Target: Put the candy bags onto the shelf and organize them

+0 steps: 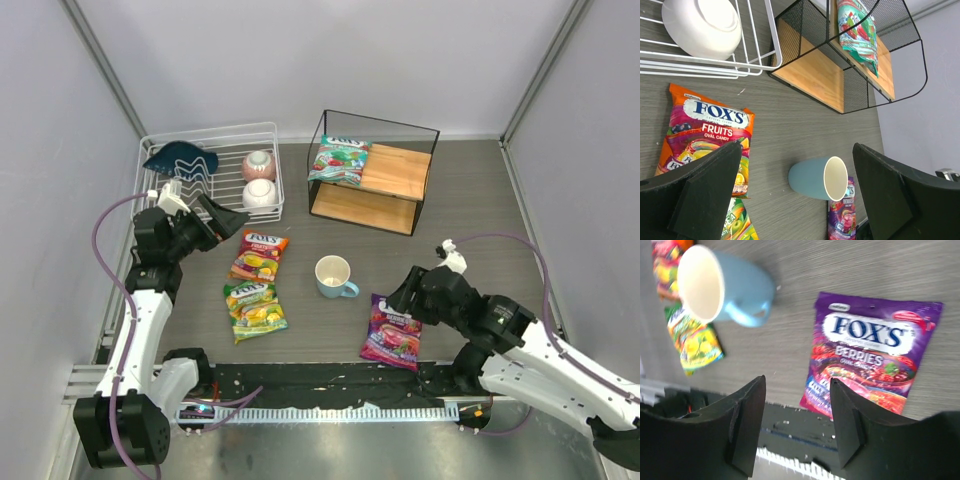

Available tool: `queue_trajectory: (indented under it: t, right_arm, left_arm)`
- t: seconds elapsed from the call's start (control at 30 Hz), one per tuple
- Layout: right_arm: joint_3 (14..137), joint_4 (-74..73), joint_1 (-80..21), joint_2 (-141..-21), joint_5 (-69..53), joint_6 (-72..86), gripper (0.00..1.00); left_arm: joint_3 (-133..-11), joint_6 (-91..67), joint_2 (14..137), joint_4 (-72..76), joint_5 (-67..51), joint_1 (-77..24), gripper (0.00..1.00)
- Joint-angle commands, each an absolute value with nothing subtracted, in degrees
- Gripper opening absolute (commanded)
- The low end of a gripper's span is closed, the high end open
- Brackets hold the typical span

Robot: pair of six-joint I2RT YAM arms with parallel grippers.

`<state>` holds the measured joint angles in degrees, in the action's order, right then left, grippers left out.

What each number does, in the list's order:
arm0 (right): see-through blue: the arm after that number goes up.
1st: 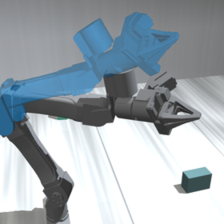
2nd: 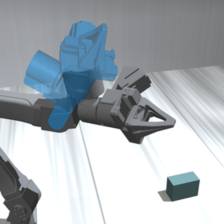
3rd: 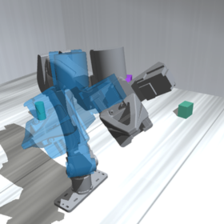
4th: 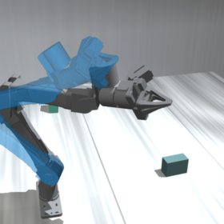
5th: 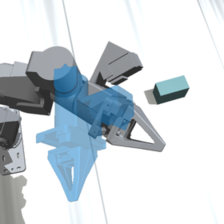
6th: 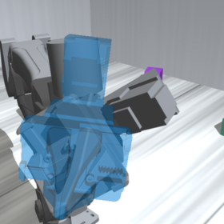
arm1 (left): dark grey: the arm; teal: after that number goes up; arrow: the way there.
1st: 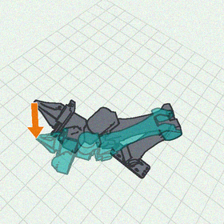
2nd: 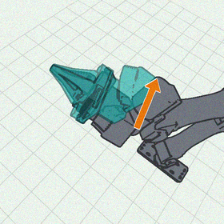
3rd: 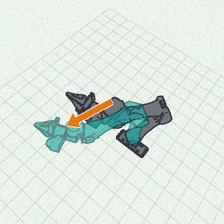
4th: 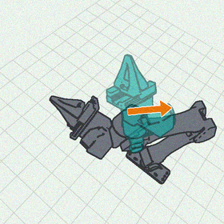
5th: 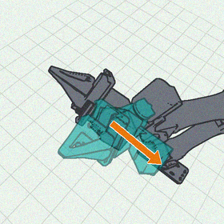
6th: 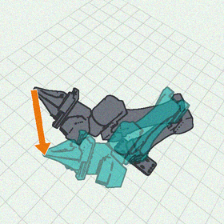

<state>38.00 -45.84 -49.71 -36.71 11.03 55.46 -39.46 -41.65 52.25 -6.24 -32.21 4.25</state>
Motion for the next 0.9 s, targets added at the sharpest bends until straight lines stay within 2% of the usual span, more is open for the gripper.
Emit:
queue_trajectory:
  t: [0.0,0.3,0.53,0.73,0.87]
  right_arm:
    - [33.33,-49.31,-49.83,-37.35,24.26,74.08,0.60]
    - [31.37,-50.35,-49.75,-48.60,25.92,87.87,0.64]
    - [34.89,-61.95,-49.83,-52.03,32.25,95.89,0.67]
    - [31.56,-57.15,-49.83,-52.38,30.32,95.36,0.66]
    - [27.43,-51.78,-49.83,-51.33,28.05,94.14,0.63]
  left_arm:
    - [-39.38,-42.10,51.94,-4.48,-33.93,4.57,1.00]
    - [-39.38,-42.19,52.12,-4.40,-34.19,4.57,1.00]
    - [-39.11,-42.63,52.38,-3.87,-34.37,4.57,1.00]
    - [-39.11,-43.33,53.17,-2.90,-34.98,4.57,1.00]
    - [-38.85,-43.42,53.09,-2.81,-35.51,4.57,1.00]
